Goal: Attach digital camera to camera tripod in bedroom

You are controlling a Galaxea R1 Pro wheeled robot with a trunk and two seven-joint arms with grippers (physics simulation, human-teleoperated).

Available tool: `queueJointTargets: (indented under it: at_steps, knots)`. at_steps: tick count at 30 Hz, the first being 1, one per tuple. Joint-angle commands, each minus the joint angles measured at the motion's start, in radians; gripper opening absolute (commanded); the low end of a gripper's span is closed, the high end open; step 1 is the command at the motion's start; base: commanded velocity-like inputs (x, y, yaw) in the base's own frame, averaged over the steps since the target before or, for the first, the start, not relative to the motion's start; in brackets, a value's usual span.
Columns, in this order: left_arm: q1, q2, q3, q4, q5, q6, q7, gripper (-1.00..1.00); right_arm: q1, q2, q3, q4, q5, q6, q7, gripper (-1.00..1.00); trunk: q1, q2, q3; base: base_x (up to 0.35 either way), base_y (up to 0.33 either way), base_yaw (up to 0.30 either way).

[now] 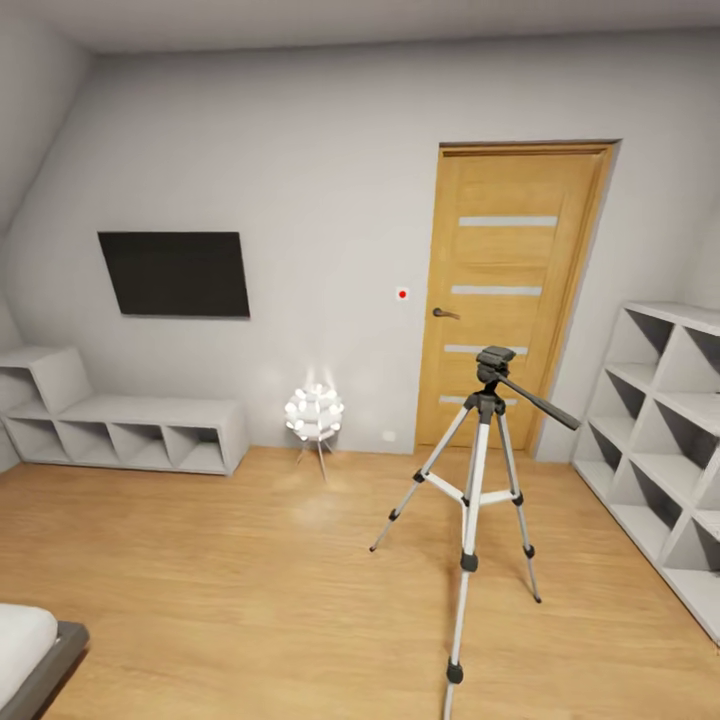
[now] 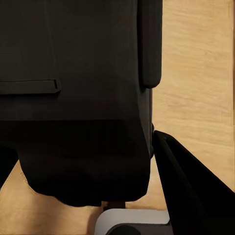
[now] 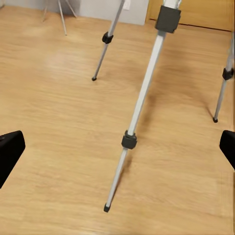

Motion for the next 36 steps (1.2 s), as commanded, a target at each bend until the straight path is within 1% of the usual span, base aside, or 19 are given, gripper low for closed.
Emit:
queueJointTargets:
  at_steps: [1, 10, 16, 21, 36]
  knots:
    - [-0.001, 0.001, 0.009, 0.004, -0.005, -0.005, -0.004, -1.0, 0.001, 0.0, -0.001, -0.001, 0.009, -0.001, -0.002, 1.0, 0.0, 0.0, 0.001, 0.036, 0.042, -0.228]
    - [-0.001, 0.001, 0.009, 0.004, -0.005, -0.005, -0.004, -1.0, 0.001, 0.0, -0.001, -0.001, 0.009, -0.001, -0.001, 1.0, 0.0, 0.0, 0.01, 0.013, 0.02, -0.228]
    - [-0.001, 0.001, 0.008, 0.004, -0.005, -0.005, -0.004, -1.0, 0.001, 0.0, -0.001, -0.001, 0.009, -0.001, 0.0, 1.0, 0.0, 0.0, 0.016, 0.149, 0.208, -0.228]
    - [-0.001, 0.001, 0.009, 0.004, -0.005, -0.005, -0.004, -1.0, 0.001, 0.0, -0.001, 0.002, 0.009, -0.001, 0.0, 1.0, 0.0, 0.0, 0.021, 0.048, 0.109, -0.228]
    - [-0.001, 0.0, 0.008, 0.004, -0.005, -0.005, -0.004, -1.0, 0.001, 0.0, -0.001, 0.016, 0.009, -0.001, 0.0, 1.0, 0.0, 0.0, 0.035, 0.062, 0.293, -0.228]
